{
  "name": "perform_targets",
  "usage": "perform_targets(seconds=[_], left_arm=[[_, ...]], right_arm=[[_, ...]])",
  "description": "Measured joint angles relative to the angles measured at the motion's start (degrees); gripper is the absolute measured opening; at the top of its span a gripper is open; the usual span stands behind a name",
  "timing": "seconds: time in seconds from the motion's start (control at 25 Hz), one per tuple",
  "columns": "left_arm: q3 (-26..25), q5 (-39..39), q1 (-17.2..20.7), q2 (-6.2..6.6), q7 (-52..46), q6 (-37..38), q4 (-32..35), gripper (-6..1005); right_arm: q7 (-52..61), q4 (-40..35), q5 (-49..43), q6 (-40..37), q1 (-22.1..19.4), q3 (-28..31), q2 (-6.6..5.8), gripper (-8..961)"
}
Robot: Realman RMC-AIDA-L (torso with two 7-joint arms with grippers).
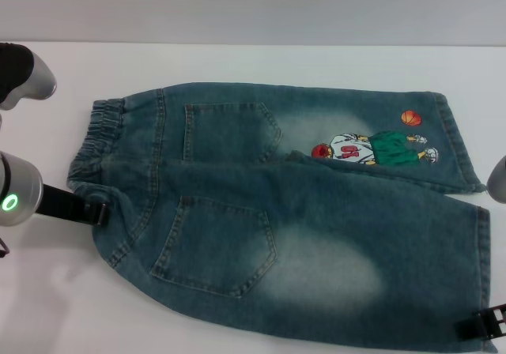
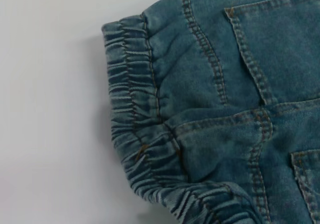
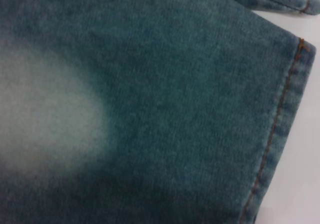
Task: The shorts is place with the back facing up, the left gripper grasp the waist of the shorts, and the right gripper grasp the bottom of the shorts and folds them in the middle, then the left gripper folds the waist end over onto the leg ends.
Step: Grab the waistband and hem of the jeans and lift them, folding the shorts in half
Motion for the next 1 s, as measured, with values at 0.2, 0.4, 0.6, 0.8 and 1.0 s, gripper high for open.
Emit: perform_targets(seconds=[0.2, 0.4, 0.6, 0.8, 1.0], left_arm=[[0.0, -0.1, -0.1, 0.0, 0.0, 0.0, 0.0, 211], [0.1, -0.1, -0.1, 0.0, 0.0, 0.0, 0.1, 210], [0.4, -0.2, -0.1, 0.0, 0.0, 0.0, 0.1, 211], [0.7, -0.2, -0.1, 0.0, 0.0, 0.1, 0.1, 211], [0.7, -0.1, -0.1, 0.0, 0.0, 0.3, 0.0, 210]], right_arm=[[0.0, -0.1, 0.0, 0.0, 0.0, -0.2, 0.07, 682], [0.0, -0.2, 0.0, 0.1, 0.1, -0.4, 0.12, 682], [0.0, -0.2, 0.1, 0.1, 0.1, -0.5, 0.13, 681], [0.0, -0.7, 0.2, -0.2, 0.0, -0.5, 0.12, 681], [0.0, -1.8, 0.2, -0.2, 0.0, -0.5, 0.06, 681]])
